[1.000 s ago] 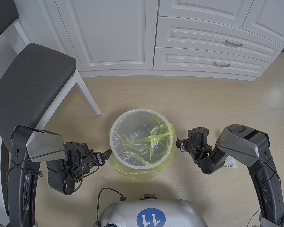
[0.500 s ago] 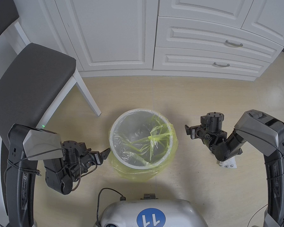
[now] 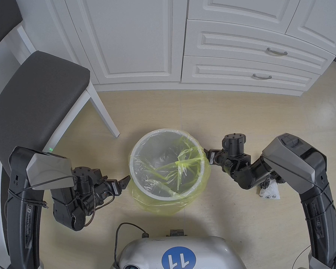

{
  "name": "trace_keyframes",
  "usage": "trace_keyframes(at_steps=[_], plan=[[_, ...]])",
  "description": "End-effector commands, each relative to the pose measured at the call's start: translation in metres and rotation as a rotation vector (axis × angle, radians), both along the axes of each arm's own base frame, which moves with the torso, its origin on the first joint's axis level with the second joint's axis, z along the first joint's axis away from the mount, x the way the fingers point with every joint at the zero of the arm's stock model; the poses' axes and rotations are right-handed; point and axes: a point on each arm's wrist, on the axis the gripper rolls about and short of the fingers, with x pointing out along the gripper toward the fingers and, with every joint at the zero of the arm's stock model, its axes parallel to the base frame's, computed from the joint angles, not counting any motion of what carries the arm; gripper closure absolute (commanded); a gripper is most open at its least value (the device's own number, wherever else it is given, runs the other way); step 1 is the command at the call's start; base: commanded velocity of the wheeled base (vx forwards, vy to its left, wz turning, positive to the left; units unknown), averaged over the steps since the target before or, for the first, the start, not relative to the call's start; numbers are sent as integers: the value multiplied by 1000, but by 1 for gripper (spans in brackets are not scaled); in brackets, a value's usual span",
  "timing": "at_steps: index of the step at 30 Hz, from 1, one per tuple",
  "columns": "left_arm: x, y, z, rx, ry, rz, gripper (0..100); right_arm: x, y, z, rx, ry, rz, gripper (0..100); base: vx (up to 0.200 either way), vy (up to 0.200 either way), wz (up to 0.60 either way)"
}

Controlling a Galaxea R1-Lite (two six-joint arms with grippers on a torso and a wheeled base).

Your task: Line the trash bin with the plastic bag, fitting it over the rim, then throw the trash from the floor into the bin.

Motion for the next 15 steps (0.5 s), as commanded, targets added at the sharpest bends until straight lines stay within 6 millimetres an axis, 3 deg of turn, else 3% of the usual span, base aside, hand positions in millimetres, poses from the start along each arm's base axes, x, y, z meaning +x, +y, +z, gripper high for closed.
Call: trace_keyframes(at_steps=[1, 9, 15], plan=[[-1, 1, 0, 14, -2, -3, 0, -9, 17, -28, -26, 119, 28, 0, 0, 0, 0], [-1, 1, 0, 14, -2, -3, 0, -10, 27, -59, -38, 207, 31, 0, 0, 0, 0], [-1, 1, 0, 14, -1, -5, 0, -3, 16, -61, -21, 211, 3, 0, 0, 0, 0]])
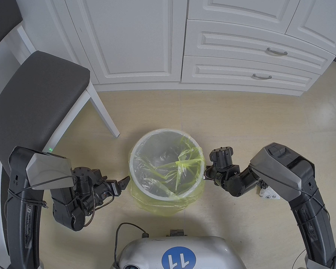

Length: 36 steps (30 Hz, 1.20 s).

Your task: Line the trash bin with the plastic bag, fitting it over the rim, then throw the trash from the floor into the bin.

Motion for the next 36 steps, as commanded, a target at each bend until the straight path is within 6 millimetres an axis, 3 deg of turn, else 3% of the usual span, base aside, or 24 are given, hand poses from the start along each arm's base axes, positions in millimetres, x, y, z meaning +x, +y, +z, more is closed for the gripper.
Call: trace_keyframes(at_steps=[1, 14, 21, 29, 35, 36], plan=[[0, 0, 0, 0, 0, -1, 0, 4, -8, -12, -6, 19, -15, 0, 0, 0, 0], [-4, 6, -1, 65, -1, -7, 0, 6, -17, -22, -30, -62, -39, 0, 0, 0, 0], [-7, 9, 19, 77, -42, -6, 0, 9, -12, -29, -50, -223, 14, 0, 0, 0, 0], [-14, 13, 33, 145, -72, 1, 0, 7, -10, -30, -57, -257, 8, 0, 0, 0, 0], [-17, 14, 49, 310, -131, 83, 0, 5, -13, -29, -97, -324, -25, 0, 0, 0, 0], [-23, 13, 57, 331, -144, 82, 0, 1, -19, -30, -169, -313, -16, 0, 0, 0, 0]])
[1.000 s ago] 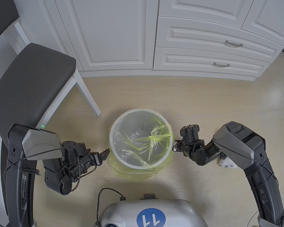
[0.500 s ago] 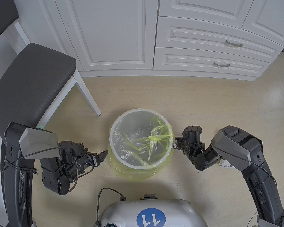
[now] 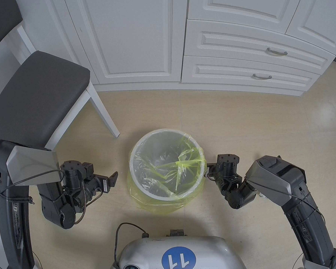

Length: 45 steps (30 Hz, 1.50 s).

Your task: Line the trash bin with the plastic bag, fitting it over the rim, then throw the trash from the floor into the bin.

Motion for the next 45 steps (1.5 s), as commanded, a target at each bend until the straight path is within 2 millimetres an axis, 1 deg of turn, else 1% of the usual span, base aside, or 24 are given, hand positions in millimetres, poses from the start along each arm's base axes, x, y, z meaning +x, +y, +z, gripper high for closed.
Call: trace_keyframes(at_steps=[1, 3, 7, 8, 9, 10, 17, 18, 20, 21, 23, 25, 27, 30, 31, 32, 33, 34, 36, 40, 42, 43, 44, 45], plan=[[-11, -3, 28, 47, -58, 0, 0, -9, -11, -1, -151, 15, 0, 0, 0, 0, 0], [-19, -7, 42, 47, -76, -18, 0, -16, -20, 28, -226, -42, 2, 0, 0, 0, 0], [-33, -12, 66, 37, -110, -41, 0, -40, -30, 77, -233, -73, 13, 0, 0, 0, 0], [-34, -12, 67, 37, -112, -43, 0, -43, -30, 80, -234, -73, 14, 0, 0, 0, 0], [-40, -13, 75, 34, -124, -53, 0, -54, -33, 97, -236, -75, 19, 0, 0, 0, 0], [-44, -15, 81, 32, -138, -61, 0, -61, -35, 106, -237, -78, 21, 0, 0, 0, 0], [-62, -21, 106, 19, -205, -100, 0, -84, -49, 148, -235, -120, 6, 0, 0, 0, 0], [-62, -21, 106, 19, -205, -100, 0, -84, -49, 148, -235, -120, 6, 0, 0, 0, 0], [-69, -20, 117, 20, -243, -104, 0, -95, -55, 166, -243, -140, 2, 0, 0, 0, 0], [-69, -20, 117, 20, -243, -104, 0, -95, -55, 166, -243, -140, 2, 0, 0, 0, 0], [-77, -20, 131, 18, -292, -115, 0, -110, -65, 182, -267, -127, -7, 0, 0, 0, 0], [-80, -21, 136, 12, -309, -118, 0, -114, -69, 188, -274, -110, -11, 0, 0, 0, 0], [-90, -22, 150, -5, -359, -132, 0, -120, -84, 201, -293, -32, -34, 0, 0, 0, 0], [-99, -21, 162, -22, -403, -143, 0, -116, -103, 205, -302, 64, -76, 0, 0, 0, 0], [-99, -21, 162, -22, -403, -143, 0, -116, -103, 205, -302, 64, -76, 0, 0, 0, 0], [-106, -21, 170, -31, -425, -151, 0, -108, -115, 204, -296, 130, -110, 0, 0, 0, 0], [-107, -21, 171, -33, -429, -152, 0, -106, -117, 203, -292, 143, -116, 0, 0, 0, 0], [-113, -21, 180, -43, -454, -161, 0, -94, -131, 200, -267, 207, -131, 0, 0, 0, 0], [-118, -20, 184, -48, -463, -166, 0, -80, -148, 193, -235, 277, -136, 0, 0, 0, 0], [-125, -18, 191, -54, -479, -173, 0, -49, -188, 166, -158, 447, -148, 0, 0, 0, 0], [-127, -17, 193, -53, -482, -174, 0, -39, -207, 152, -129, 517, -152, 0, 0, 0, 0], [-127, -17, 193, -55, -483, -174, 0, -37, -210, 149, -124, 530, -150, 0, 0, 0, 0], [-129, -16, 194, -56, -489, -175, 0, -29, -229, 134, -90, 600, -147, 0, 0, 0, 0], [-129, -16, 195, -56, -491, -175, 0, -24, -239, 126, -71, 633, -143, 0, 0, 0, 0]])
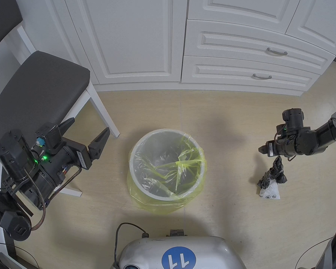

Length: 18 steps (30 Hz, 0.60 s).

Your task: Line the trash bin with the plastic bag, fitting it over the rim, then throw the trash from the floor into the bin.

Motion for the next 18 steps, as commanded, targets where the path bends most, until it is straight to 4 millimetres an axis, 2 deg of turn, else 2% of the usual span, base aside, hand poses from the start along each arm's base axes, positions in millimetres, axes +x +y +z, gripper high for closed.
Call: trace_keyframes(at_steps=[1, 3, 8, 9, 15, 18], plan=[[-17, 5, 19, -27, -66, -15, 0, 39, -73, -54, 118, 180, -93, 0, 0, 0, 0], [-18, 5, 20, -28, -69, -15, 0, 48, -98, -75, 177, 238, -102, 0, 0, 0, 0], [-18, 5, 19, -23, -59, -13, 0, 55, -129, -106, 290, 259, -77, 0, 0, 0, 0], [-18, 5, 18, -23, -58, -15, 0, 56, -129, -106, 291, 259, -76, 0, 0, 0, 0], [-17, 6, 18, -21, -49, -12, 0, 60, -135, -141, 323, 316, -77, 0, 0, 0, 0], [-16, 5, 18, -19, -49, -10, 0, 62, -129, -147, 332, 363, -70, 0, 0, 0, 0]])
